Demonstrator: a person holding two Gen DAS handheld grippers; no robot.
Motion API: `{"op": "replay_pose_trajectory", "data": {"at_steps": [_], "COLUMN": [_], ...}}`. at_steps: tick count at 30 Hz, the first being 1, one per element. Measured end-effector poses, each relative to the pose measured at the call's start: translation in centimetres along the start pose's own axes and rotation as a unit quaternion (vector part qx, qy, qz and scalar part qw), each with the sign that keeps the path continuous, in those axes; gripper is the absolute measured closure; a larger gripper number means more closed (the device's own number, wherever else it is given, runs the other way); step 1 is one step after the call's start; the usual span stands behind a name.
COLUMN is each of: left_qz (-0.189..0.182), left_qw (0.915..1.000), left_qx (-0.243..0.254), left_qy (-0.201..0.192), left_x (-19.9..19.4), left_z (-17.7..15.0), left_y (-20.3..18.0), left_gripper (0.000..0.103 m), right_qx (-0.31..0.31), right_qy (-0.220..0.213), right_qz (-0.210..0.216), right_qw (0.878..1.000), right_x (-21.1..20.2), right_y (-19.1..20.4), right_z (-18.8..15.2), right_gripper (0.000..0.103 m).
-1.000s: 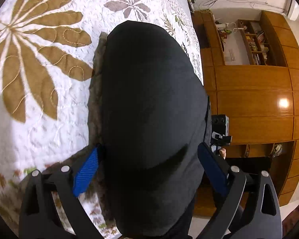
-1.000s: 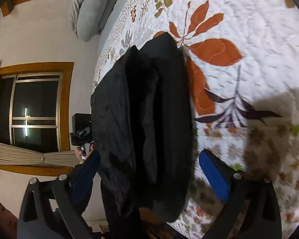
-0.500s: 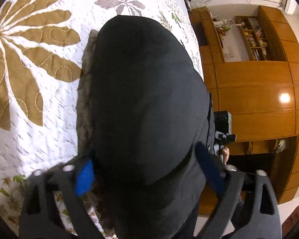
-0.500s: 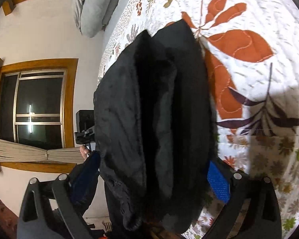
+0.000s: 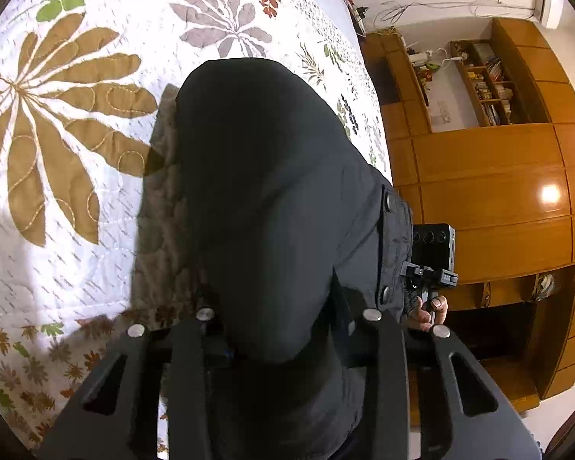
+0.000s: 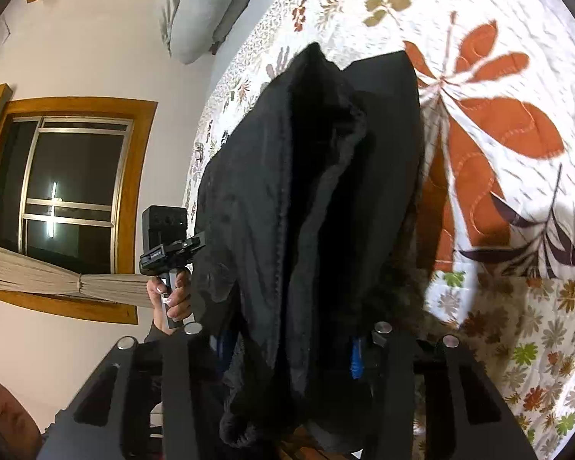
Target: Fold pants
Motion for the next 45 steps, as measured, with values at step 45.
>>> {"op": "replay_pose_trajectory", "data": {"at_steps": [45], "left_qz": [0.102], "left_qw": [0.9884], "left_qx": [-0.009], "left_qy": [-0.112], "left_x": [-11.0], "left_z": [19.0], "left_y": [6.6], "left_gripper": [0.041], "right_qx": [-0.047], "right_qy": [-0.033], "right_qz": [-0.081], "right_qw": [0.995], "right_x": [8.9], "right_y": [2.3], "right_z": [21.1], "right_gripper": [0.032]}}
Point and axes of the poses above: each gripper's, at about its wrist camera, not at the fingertips, and x roughly the way its jaws point, y to its left, z to its top, the point moved 1 cm from there along x, roughly the way its jaws point, and after that the axes turned 1 degree about -y, right-handed, at the moved point
